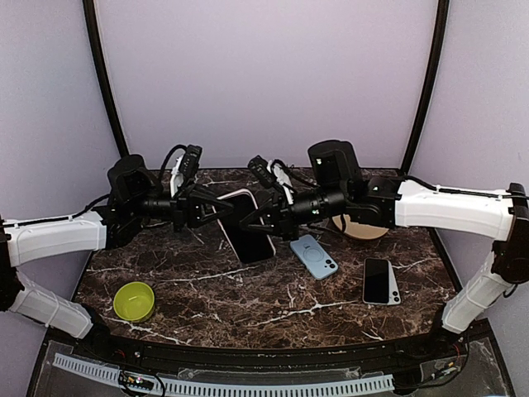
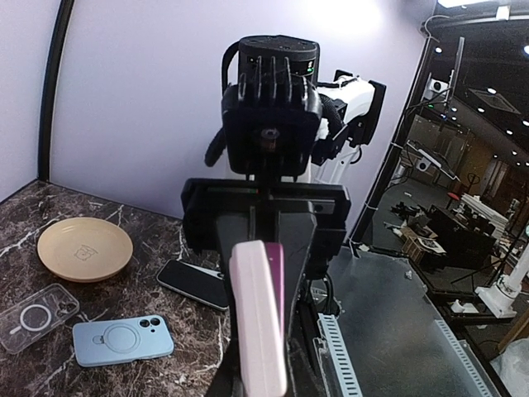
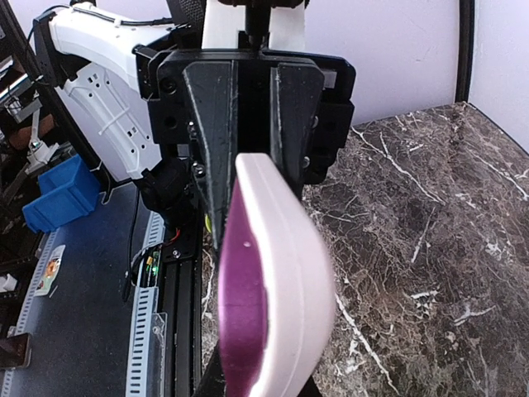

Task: Put the phone into the phone case

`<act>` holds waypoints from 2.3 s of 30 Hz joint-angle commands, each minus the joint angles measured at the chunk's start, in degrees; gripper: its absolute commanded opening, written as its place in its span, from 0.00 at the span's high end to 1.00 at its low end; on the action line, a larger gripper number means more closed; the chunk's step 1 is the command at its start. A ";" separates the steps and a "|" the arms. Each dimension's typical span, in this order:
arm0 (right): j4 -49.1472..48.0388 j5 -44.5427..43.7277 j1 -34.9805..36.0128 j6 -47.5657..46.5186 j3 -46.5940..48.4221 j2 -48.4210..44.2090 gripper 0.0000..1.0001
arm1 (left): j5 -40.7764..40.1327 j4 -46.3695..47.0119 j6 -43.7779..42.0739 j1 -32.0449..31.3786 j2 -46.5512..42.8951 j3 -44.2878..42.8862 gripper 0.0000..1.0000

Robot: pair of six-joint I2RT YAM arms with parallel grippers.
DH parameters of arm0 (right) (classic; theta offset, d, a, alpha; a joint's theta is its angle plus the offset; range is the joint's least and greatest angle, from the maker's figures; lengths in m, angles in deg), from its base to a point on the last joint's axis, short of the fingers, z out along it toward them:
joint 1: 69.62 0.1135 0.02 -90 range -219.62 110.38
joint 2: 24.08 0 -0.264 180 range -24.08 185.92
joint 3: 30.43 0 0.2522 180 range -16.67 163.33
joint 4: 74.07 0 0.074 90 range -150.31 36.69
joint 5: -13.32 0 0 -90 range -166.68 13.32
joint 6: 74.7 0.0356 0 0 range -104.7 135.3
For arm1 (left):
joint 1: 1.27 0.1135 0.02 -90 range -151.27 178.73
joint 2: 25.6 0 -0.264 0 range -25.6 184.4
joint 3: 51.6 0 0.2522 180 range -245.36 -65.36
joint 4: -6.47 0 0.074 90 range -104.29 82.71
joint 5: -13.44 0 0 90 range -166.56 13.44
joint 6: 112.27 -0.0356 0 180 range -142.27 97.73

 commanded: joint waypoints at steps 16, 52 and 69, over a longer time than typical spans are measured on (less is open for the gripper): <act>-13.52 -3.44 -1.12 2.39 2.13 -6.53 1.00 | -4.02 3.49 -3.90 -1.61 -4.35 2.74 0.33; -10.28 6.49 -3.48 6.67 -6.46 -4.75 0.70 | -9.78 12.77 -1.93 -4.29 -6.35 5.28 1.00; -10.50 9.48 -3.03 4.34 -1.97 -4.33 1.00 | -7.97 12.34 -0.83 -4.29 -4.99 4.82 0.77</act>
